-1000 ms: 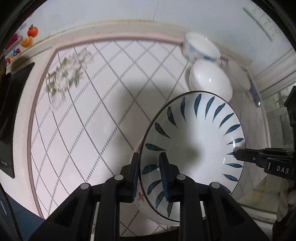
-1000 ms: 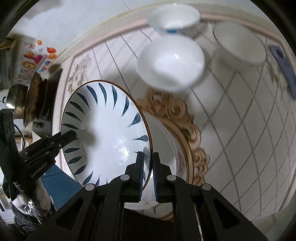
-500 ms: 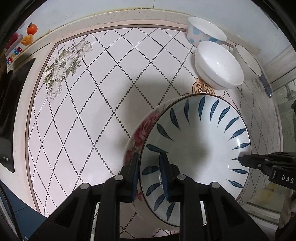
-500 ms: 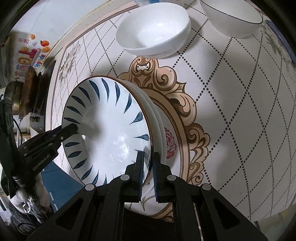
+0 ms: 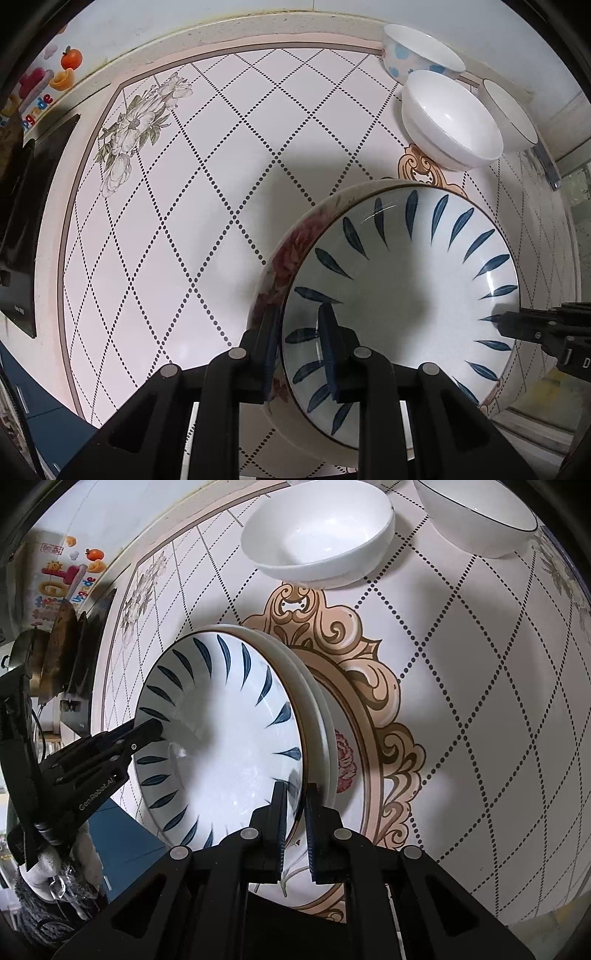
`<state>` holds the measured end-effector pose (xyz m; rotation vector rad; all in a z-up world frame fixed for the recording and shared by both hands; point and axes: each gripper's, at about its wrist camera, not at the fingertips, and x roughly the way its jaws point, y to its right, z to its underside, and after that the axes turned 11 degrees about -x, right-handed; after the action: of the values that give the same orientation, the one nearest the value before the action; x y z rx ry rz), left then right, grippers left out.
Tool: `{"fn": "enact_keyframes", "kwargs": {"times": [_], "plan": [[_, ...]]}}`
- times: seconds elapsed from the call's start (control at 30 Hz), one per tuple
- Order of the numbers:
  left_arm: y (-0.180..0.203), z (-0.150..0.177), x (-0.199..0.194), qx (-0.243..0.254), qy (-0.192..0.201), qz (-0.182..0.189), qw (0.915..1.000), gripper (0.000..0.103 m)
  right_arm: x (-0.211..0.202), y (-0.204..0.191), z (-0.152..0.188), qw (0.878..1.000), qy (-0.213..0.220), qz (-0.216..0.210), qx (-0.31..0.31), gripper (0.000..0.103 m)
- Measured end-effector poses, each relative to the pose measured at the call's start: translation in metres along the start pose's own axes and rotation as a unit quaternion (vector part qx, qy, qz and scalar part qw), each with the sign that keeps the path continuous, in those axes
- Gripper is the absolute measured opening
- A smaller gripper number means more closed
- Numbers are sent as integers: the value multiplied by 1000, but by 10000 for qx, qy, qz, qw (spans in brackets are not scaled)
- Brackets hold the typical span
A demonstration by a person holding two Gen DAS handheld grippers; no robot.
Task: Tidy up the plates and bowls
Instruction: 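Carry the blue-striped plate with both grippers and lower it onto the plate stack, then open both grippers and lift them away from the stack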
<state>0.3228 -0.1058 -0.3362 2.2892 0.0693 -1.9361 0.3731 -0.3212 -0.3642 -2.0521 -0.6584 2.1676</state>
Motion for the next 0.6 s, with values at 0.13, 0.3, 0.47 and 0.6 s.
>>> {"fn": "enact_keyframes", "kwargs": {"times": [0.13,0.3,0.47,0.6], "plan": [[1,0,0,-113,20,-70,9999,20,-4,-3,0,9999,12,163,-29,13],[-3,2,-9,-282,21,-42,9996,20,-15,-8,4,9991,190,370,-30,14],[-1,14,-47,-238,296,20,9993,20,-38,-23,13,9979,400,503,-62,14],[-1,31,-91,-114,650,92,9978,21,-66,-41,27,9953,646,716,-123,17]]}}
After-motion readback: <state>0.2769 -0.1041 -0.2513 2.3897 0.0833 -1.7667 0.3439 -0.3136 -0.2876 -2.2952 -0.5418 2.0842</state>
